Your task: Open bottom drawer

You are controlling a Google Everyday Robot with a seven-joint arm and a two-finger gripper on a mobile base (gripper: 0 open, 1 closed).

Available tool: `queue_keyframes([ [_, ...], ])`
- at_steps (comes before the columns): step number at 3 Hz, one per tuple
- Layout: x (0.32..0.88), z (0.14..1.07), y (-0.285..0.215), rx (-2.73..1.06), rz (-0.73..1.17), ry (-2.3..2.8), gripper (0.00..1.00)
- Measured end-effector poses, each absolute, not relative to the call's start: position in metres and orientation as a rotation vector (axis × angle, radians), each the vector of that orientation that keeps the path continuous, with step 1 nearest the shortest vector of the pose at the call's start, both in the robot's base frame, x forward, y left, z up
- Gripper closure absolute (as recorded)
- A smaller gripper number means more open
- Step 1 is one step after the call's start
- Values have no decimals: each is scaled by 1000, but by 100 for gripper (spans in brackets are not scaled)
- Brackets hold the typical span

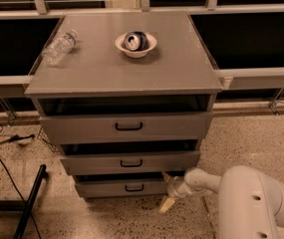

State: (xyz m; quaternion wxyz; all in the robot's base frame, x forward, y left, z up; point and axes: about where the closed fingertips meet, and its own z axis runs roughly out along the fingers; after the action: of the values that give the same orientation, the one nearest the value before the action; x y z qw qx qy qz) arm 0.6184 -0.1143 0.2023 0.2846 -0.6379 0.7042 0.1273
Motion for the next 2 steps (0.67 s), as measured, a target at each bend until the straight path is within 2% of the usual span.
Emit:
queue_keyframes([
  [2, 625, 186, -112, -1736, 339, 1893, 0],
])
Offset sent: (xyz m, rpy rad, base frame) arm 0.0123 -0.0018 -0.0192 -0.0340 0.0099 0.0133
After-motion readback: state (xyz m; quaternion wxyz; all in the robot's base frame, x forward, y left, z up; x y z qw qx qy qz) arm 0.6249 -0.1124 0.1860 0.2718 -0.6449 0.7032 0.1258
